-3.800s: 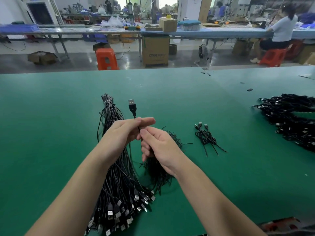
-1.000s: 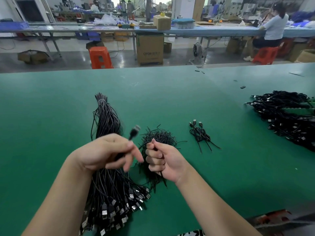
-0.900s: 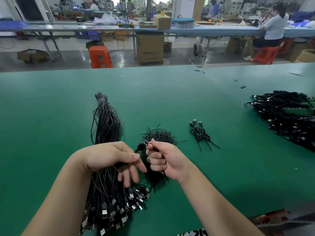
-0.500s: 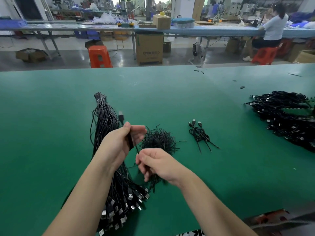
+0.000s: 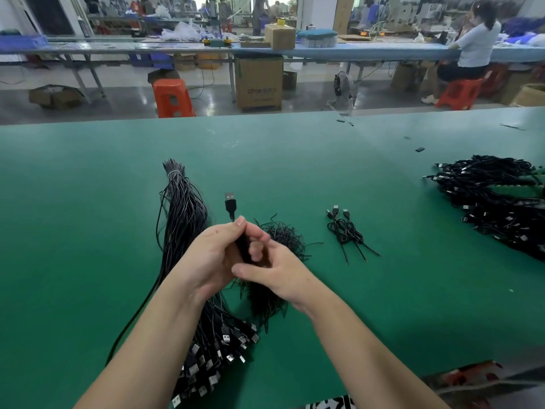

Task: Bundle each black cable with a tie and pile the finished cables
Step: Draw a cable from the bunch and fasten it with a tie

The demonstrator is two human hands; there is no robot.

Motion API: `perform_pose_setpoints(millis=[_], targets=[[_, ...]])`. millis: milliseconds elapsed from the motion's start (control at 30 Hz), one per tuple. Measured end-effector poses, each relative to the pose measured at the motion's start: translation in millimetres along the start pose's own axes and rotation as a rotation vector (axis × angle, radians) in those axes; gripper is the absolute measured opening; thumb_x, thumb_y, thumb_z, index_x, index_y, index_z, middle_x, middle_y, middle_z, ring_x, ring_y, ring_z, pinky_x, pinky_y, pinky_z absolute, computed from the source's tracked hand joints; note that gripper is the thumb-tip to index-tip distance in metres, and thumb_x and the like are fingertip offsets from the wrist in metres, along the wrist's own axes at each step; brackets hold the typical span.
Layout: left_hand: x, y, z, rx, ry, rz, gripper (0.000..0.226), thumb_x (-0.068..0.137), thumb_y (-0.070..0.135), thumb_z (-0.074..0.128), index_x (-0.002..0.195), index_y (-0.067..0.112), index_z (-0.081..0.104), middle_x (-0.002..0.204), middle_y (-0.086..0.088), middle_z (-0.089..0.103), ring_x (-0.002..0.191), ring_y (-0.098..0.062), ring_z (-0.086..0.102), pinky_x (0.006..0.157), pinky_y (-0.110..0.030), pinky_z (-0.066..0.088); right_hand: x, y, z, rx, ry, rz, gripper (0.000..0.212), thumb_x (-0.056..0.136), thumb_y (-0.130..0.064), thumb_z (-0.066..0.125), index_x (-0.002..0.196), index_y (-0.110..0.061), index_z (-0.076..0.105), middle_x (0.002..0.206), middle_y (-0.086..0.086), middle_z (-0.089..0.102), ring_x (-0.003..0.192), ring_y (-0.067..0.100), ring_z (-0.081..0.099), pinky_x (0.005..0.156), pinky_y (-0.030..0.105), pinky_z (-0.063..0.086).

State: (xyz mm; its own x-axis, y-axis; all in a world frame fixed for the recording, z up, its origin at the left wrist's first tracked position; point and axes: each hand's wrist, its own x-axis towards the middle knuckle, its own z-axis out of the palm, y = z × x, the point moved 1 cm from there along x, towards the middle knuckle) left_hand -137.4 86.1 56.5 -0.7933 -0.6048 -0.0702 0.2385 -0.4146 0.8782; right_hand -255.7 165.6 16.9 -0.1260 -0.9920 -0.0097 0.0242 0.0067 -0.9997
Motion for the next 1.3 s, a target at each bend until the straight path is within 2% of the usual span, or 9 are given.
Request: perform_pose_setpoints(millis=[133, 300, 400, 667, 733, 833, 967, 1133, 1300], targets=[[-2, 3, 3, 0.095, -0.056, -0.064, 0.037, 0.095, 0.023, 0.051, 0.084, 0.000, 0.078, 0.108, -0.030, 0.070, 0.087, -0.032, 0.071, 0.085, -0.038, 0.060, 2, 0, 1, 0.105, 0.128, -0.034, 0.026, 0.081, -0.001, 0.079, 0.087, -0.017, 0.060, 0.056, -0.019, 0.030, 0.050, 0.000, 0.031, 0.062, 0.011, 0.041], [-5, 8, 10, 0.303, -0.054, -0.106, 0.038, 0.093, 0.027, 0.054, 0.089, -0.003, 0.078, 0.101, -0.030, 0.071, 0.092, -0.031, 0.070, 0.094, -0.043, 0.055, -4, -2, 8, 0.013, 0.216, -0.054, 0.021, 0.080, -0.002, 0.081, 0.092, 0.003, 0.065, 0.069, 0.013, 0.060, 0.069, 0.016, 0.056, 0.078, 0.042, 0.054], [-6, 9, 15, 0.374, -0.044, -0.112, 0.039, 0.097, 0.026, 0.053, 0.089, -0.004, 0.077, 0.095, -0.026, 0.074, 0.089, -0.028, 0.072, 0.083, -0.032, 0.060, -6, -3, 11, 0.039, 0.235, -0.055, 0.028, 0.079, 0.000, 0.081, 0.104, 0.000, 0.069, 0.099, 0.023, 0.072, 0.092, 0.027, 0.069, 0.094, 0.047, 0.057], [-18, 24, 6, 0.474, -0.194, -0.228, 0.041, 0.098, 0.026, 0.052, 0.098, -0.008, 0.074, 0.109, -0.025, 0.072, 0.110, -0.041, 0.066, 0.090, -0.046, 0.053, -10, 3, 3, -0.106, 0.126, -0.069, 0.027, 0.077, -0.013, 0.081, 0.096, -0.025, 0.067, 0.079, -0.006, 0.072, 0.072, 0.011, 0.070, 0.068, 0.024, 0.056], [-17, 24, 7, 0.661, -0.053, -0.188, 0.041, 0.103, 0.026, 0.050, 0.092, -0.003, 0.076, 0.096, -0.015, 0.076, 0.095, -0.034, 0.071, 0.090, -0.041, 0.054, -9, 2, 1, -0.297, 0.184, -0.150, 0.018, 0.078, -0.026, 0.078, 0.091, -0.033, 0.068, 0.079, -0.011, 0.069, 0.072, 0.006, 0.065, 0.068, 0.024, 0.054], [-15, 20, 9, 1.353, 0.260, -0.070, 0.049, 0.104, 0.039, 0.044, 0.072, 0.009, 0.064, 0.061, 0.001, 0.061, 0.052, -0.014, 0.055, 0.055, -0.027, 0.043, -3, 2, -8, -0.604, 0.258, -0.280, 0.016, 0.088, -0.032, 0.069, 0.103, -0.028, 0.065, 0.088, -0.016, 0.060, 0.079, 0.002, 0.054, 0.074, 0.021, 0.045], [-9, 6, 16, 1.813, 0.280, 0.028, 0.048, 0.104, 0.044, 0.025, 0.094, 0.016, 0.063, 0.066, -0.001, 0.058, 0.063, -0.021, 0.058, 0.052, -0.034, 0.042, 3, 3, -10, -0.919, 0.161, -0.171, 0.025, 0.103, -0.019, 0.044, 0.127, -0.015, 0.053, 0.117, 0.003, 0.059, 0.100, 0.026, 0.060, 0.085, 0.042, 0.049], [-3, 10, 10, 1.401, 0.408, 0.209, 0.031, 0.086, 0.054, 0.067, 0.095, 0.024, 0.069, 0.072, 0.009, 0.067, 0.072, -0.004, 0.063, 0.068, -0.023, 0.052, 2, 2, -6, -0.974, 0.130, -0.110, 0.032, 0.098, -0.006, 0.036, 0.127, -0.009, 0.049, 0.124, 0.010, 0.055, 0.099, 0.035, 0.060, 0.078, 0.039, 0.044], [8, 14, 6, 1.488, 0.346, 0.151, 0.035, 0.084, 0.055, 0.068, 0.081, 0.020, 0.069, 0.067, 0.006, 0.066, 0.066, -0.005, 0.061, 0.058, -0.019, 0.046, 3, -1, -5, -0.889, 0.147, -0.071, 0.033, 0.099, -0.004, 0.037, 0.128, -0.007, 0.051, 0.127, 0.007, 0.054, 0.105, 0.030, 0.058, 0.092, 0.041, 0.048]])
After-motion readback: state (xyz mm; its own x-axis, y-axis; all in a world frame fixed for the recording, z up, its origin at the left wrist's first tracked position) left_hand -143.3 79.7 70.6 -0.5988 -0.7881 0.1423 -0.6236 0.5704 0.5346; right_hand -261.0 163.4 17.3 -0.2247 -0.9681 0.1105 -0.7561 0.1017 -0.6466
